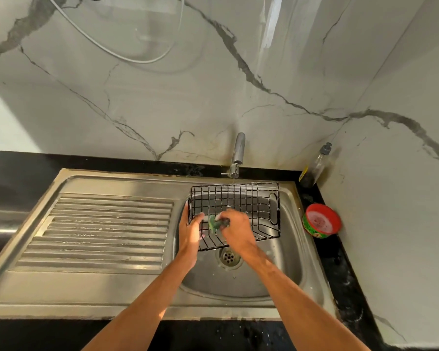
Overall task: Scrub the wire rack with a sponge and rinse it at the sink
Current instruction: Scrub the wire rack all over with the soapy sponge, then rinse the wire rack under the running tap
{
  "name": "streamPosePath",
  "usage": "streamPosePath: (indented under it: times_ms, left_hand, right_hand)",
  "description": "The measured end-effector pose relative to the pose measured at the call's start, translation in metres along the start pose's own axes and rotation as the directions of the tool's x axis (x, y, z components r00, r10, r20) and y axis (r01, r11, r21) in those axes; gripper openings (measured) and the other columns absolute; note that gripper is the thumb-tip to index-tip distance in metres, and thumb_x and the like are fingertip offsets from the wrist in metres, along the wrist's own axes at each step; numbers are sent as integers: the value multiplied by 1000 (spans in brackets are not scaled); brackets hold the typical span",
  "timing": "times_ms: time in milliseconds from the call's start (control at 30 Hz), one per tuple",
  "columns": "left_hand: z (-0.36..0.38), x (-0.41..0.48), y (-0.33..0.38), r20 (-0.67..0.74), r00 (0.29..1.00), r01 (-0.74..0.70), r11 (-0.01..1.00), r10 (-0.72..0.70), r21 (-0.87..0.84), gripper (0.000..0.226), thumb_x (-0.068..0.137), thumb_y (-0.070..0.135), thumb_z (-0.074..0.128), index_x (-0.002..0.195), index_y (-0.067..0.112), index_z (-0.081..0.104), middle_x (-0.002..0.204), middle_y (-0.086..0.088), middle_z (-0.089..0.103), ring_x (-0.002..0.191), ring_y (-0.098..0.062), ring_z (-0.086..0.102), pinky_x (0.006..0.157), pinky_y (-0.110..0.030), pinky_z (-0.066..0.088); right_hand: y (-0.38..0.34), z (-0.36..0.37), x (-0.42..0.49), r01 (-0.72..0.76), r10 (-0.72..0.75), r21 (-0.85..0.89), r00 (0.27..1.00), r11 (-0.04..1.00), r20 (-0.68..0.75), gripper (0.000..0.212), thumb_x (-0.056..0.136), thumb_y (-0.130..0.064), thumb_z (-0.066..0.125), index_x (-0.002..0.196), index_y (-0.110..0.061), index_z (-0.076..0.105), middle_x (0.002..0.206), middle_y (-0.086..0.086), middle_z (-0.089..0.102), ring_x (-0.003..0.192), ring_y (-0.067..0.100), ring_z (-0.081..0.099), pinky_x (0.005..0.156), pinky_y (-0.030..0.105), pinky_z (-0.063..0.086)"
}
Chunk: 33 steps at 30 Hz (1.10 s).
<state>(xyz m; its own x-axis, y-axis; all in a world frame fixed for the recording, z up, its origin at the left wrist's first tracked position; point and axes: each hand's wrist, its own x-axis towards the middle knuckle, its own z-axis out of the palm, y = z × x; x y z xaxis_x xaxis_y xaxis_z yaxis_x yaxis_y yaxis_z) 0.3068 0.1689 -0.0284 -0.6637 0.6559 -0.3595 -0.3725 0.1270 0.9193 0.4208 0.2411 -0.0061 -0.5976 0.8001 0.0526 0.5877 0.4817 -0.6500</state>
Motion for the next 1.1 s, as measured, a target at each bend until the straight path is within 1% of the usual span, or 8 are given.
streamPosePath:
  times_ms: [167,267,367,533,633,767,933,1100]
  left_hand:
    - [0,3,3,-35,996,-81,989,86,126,73,94,23,70,156,29,32,155,9,38,137,-20,44,117,-52,36]
    - [8,-1,2,-48,985,-149,952,167,269,70,91,25,74,152,26,39,156,1,45,138,-25,47,115,-38,34]
    - [27,-8,3,12,962,-258,895,272,365,71,86,25,79,148,24,44,149,-2,51,120,-10,55,106,-35,40]
    - [67,-17,6,134,919,-375,720,370,584,68,75,33,86,133,38,51,126,8,50,120,-9,39,97,-34,34]
    - [89,-25,4,259,862,-484,554,436,678,71,67,40,85,128,44,50,114,8,51,112,-17,43,91,-39,42]
    - [105,-28,1,416,769,-595,306,485,743,80,57,54,80,130,46,49,108,8,44,104,-15,37,87,-36,34]
    - [119,-25,4,515,742,-623,159,428,766,86,54,46,83,133,44,47,112,5,42,111,-19,37,98,-40,35]
    - [111,-19,3,579,706,-660,80,408,747,88,56,48,83,136,43,46,115,4,43,113,-18,34,98,-37,33]
  right_hand:
    - [18,-24,-15,-64,103,190,974,980,-201,22,79,0,78,94,-15,77,92,-7,72,80,3,66,72,16,53]
    - [28,-45,-23,-99,197,343,944,934,-264,25,77,-3,81,93,-21,78,91,-14,75,85,-1,68,78,11,50]
    - [45,-65,-31,-164,317,431,895,887,-312,23,75,-7,84,89,-24,78,84,-15,75,82,-3,68,77,10,49]
    - [71,-96,-40,-240,477,527,794,815,-377,29,75,0,81,82,-28,74,77,-11,74,74,3,69,73,20,55]
    - [107,-126,-41,-268,589,591,666,761,-458,34,69,3,77,68,-31,72,69,-11,71,66,1,66,68,28,57]
    - [159,-160,-34,-373,678,575,510,729,-529,23,66,-2,71,72,-24,72,78,1,73,77,21,69,74,38,58]
    - [186,-184,-17,-559,646,327,620,762,-445,21,72,2,74,93,-1,74,97,17,74,93,34,69,81,35,52]
    - [159,-164,-16,-482,469,136,684,865,-558,13,88,-25,68,95,-14,72,97,8,69,90,29,67,77,37,53]
